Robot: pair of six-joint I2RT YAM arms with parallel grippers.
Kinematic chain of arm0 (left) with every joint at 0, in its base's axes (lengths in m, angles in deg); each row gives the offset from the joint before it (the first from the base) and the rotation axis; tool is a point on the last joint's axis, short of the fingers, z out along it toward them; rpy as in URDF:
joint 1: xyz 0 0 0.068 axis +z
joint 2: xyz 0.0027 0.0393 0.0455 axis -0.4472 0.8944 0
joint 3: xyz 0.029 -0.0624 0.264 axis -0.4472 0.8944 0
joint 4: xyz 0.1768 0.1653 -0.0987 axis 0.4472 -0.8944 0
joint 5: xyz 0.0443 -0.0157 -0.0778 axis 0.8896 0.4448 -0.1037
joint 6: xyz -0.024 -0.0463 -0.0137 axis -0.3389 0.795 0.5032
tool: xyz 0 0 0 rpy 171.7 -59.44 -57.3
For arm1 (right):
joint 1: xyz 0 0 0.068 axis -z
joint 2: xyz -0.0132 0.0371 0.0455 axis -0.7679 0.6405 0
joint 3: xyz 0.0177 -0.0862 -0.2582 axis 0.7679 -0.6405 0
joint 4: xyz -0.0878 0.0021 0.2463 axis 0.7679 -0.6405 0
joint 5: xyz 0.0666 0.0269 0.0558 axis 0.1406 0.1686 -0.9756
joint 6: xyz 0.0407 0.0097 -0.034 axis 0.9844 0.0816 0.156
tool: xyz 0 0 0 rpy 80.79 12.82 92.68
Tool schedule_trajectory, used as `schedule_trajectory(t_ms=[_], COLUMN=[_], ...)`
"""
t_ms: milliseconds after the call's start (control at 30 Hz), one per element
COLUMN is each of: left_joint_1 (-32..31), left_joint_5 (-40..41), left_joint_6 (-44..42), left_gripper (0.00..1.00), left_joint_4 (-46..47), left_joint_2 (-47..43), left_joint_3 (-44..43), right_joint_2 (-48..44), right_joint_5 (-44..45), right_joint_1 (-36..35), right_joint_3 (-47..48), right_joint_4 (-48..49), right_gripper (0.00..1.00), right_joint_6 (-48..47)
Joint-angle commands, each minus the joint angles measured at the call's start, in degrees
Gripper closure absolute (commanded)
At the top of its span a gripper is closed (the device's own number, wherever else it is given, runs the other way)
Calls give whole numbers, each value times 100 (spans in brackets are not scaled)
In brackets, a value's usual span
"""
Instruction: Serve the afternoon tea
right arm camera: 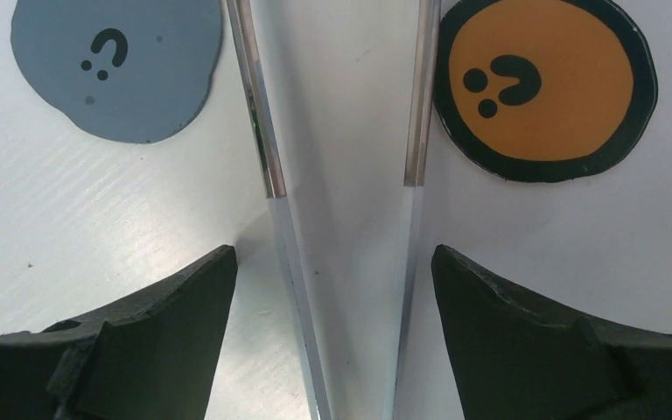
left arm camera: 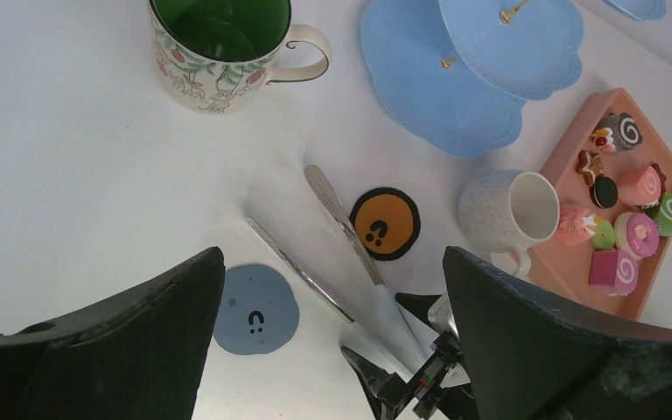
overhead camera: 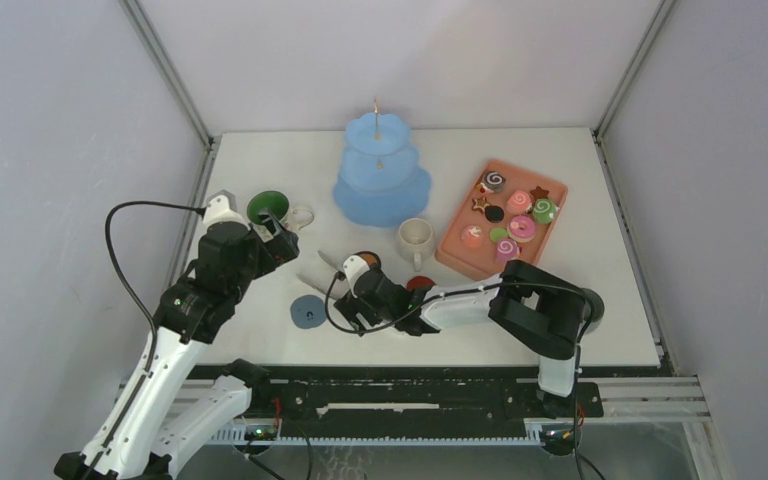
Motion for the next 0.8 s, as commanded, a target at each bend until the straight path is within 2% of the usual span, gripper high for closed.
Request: schedule_trajectory(t_ms=[0,233,300,433,567,767], left_joint_1=[48,47,46,47,44,49], left_joint_5=[75,68,81,112,104,108], left_joint_6=[64,208,208,189,150,118], left_gripper=[1,1,1,1,1,1], left_joint_4=[8,8,8,8,9,20], left_joint_2=[-88,-117,-145,-166,-158,-245], left_joint_3=[-72,-1,2,-10,-79,-141], right_joint_2=[99,253,148,-379,-1194,-2968], right_joint_5=[136,234,221,133,264,671], right_joint_1=[-20,-26,-36,-81,-134,217], right_joint_3=[145,284,285,336,528,597], right_joint_4=[275,305,266,45,-569,-2309], right_gripper=[13,42,58,99,100,100], right_joint_6=[-12,-125,-132,-204,-188,420])
